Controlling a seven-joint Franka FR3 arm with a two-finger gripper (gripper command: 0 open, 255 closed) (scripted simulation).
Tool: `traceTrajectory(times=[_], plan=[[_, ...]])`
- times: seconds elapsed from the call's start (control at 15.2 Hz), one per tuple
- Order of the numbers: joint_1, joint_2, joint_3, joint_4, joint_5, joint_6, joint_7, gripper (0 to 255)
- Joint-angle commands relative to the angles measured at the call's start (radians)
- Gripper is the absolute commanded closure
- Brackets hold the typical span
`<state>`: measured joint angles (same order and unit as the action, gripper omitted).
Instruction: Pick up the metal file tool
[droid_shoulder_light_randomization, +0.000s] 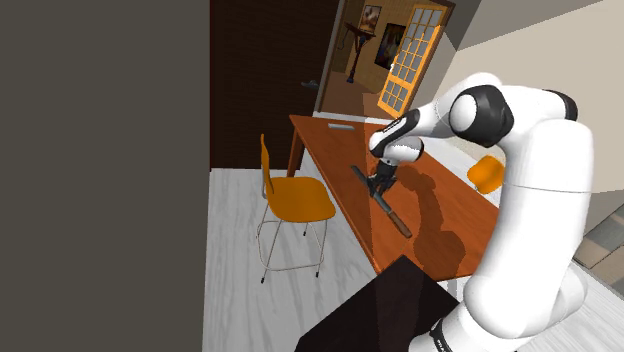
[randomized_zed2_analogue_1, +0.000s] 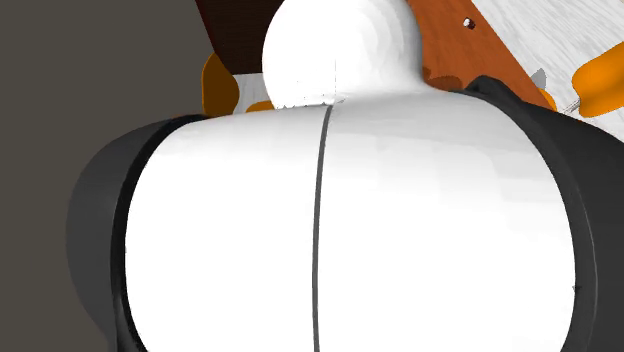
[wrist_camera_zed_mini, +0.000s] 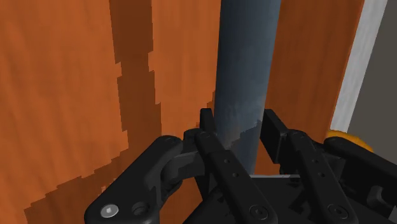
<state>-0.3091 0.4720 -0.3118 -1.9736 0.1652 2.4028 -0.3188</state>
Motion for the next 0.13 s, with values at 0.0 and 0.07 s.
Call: traceTrajectory(times=[0.0, 0.07], plan=[[0.003, -0.013, -0.004, 0.000, -0.005, -0.013, 0.003, 255], [0.003, -0.013, -0.004, 0.000, -0.005, -0.013, 0.003, 255]])
